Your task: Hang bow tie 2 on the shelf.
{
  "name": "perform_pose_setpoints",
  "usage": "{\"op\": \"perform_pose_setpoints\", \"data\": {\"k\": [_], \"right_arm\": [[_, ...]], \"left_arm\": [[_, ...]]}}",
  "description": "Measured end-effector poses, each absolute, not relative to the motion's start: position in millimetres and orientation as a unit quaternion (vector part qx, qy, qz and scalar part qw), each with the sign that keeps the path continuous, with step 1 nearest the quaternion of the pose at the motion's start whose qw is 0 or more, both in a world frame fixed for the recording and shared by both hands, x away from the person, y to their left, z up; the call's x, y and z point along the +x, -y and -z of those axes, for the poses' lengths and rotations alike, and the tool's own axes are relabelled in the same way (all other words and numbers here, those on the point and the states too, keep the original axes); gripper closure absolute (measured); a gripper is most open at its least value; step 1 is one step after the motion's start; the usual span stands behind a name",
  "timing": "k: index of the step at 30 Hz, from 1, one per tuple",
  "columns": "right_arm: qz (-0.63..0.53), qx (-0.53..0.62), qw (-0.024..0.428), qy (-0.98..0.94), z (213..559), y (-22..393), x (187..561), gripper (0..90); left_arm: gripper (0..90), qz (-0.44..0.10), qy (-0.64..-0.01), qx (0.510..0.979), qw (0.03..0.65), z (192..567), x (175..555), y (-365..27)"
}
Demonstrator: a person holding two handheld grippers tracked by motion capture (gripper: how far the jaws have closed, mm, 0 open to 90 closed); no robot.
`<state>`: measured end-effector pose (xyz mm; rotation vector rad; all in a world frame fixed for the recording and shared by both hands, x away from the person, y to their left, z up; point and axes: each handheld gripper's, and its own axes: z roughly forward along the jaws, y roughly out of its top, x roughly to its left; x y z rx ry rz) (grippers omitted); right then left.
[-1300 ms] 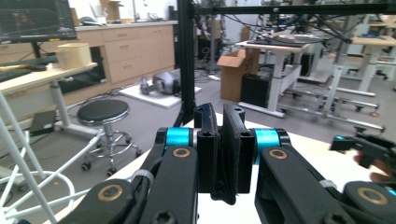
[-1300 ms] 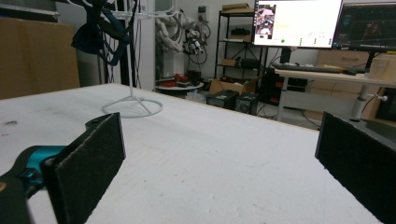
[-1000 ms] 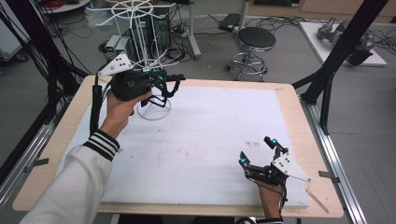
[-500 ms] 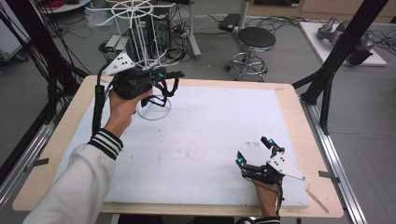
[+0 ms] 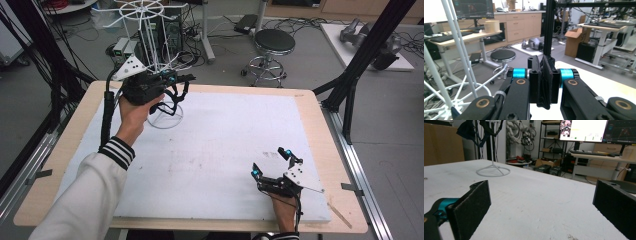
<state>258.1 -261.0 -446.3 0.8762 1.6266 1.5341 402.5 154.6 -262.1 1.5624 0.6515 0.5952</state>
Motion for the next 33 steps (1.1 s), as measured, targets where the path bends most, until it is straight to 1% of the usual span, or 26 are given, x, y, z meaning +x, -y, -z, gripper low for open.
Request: {"op": "perform_pose_setpoints", "data": {"k": [11, 27, 30, 33], "right_arm": [[-0.596, 0.344, 0.359, -0.630, 452.5, 261.0, 258.7, 0.8], [-0.596, 0.345, 0.362, -0.628, 453.6, 261.1, 258.1, 0.8], [-0.596, 0.345, 0.361, -0.628, 453.6, 261.2, 258.2, 0.8], [-0.596, 0.346, 0.362, -0.628, 453.6, 260.9, 257.9, 0.8]], "left_arm": [[83.8, -0.275, -0.314, 0.678, 0.606, 266.3, 408.3, -155.4], [82.5, -0.287, -0.329, 0.684, 0.584, 268.8, 409.6, -153.8], [79.0, -0.292, -0.329, 0.685, 0.581, 268.1, 408.5, -153.4], [68.8, -0.290, -0.330, 0.688, 0.578, 267.9, 408.4, -153.9]]}}
